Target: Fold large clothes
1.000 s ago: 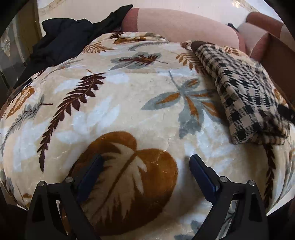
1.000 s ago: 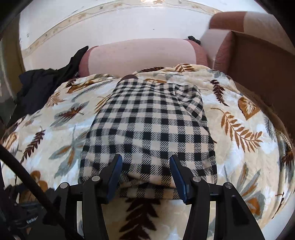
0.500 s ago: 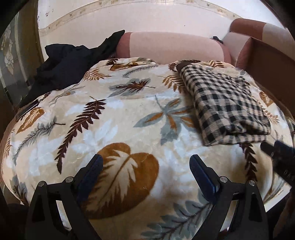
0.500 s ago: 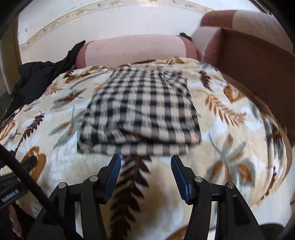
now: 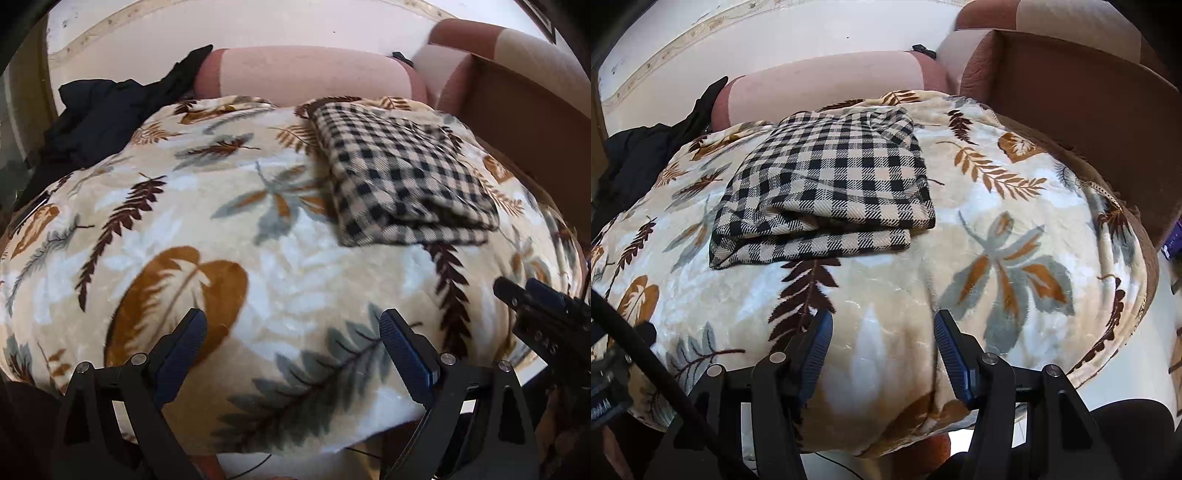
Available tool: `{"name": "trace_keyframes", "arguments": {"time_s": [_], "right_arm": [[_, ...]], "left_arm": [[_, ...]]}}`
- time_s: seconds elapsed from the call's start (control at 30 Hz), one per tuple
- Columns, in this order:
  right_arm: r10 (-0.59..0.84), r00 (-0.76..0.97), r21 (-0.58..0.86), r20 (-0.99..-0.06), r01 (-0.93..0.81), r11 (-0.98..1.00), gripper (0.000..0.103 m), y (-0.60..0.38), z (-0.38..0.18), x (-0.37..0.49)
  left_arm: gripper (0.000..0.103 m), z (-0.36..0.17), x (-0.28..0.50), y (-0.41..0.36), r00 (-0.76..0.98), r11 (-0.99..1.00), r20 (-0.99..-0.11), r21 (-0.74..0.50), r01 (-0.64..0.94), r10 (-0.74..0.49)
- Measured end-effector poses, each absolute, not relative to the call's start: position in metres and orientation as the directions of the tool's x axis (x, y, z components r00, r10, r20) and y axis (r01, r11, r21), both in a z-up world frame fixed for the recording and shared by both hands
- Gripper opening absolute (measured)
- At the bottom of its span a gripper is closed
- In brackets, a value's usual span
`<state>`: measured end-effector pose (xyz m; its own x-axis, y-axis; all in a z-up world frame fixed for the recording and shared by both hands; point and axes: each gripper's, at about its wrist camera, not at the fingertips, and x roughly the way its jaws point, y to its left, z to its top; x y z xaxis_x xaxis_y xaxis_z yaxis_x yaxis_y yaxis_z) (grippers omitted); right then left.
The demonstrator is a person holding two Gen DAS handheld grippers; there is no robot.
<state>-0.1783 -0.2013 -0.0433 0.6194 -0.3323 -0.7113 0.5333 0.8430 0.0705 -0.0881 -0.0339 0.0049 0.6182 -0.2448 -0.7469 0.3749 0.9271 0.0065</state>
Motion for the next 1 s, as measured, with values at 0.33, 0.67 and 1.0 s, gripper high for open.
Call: {"name": "trace_keyframes", "arguments": {"time_s": [0.33, 0.67, 1.0], "right_arm": [[-0.354, 0.603, 0.051, -0.715, 0.55, 0.834, 0.065, -0.203, -0.043, -0.179], [-0.366, 0.581, 0.053, -0.727, 0.579, 0.813, 0.066, -0.21, -0.046, -0.18], [-0.374, 0.572, 0.024, -0.73, 0.569, 0.822, 0.066, -0.206, -0.05, -0.174]], "left_arm": [[0.094, -0.007, -0.094, -0.039, 0.552, 0.922, -0.791, -0.038, 0.385, -0.263], [0.094, -0.013, -0.091, -0.037, 0.498, 0.921, -0.814, -0.11, 0.373, -0.299], [0.094, -0.012, -0.09, -0.036, 0.501, 0.923, -0.812, -0.112, 0.367, -0.298]]}}
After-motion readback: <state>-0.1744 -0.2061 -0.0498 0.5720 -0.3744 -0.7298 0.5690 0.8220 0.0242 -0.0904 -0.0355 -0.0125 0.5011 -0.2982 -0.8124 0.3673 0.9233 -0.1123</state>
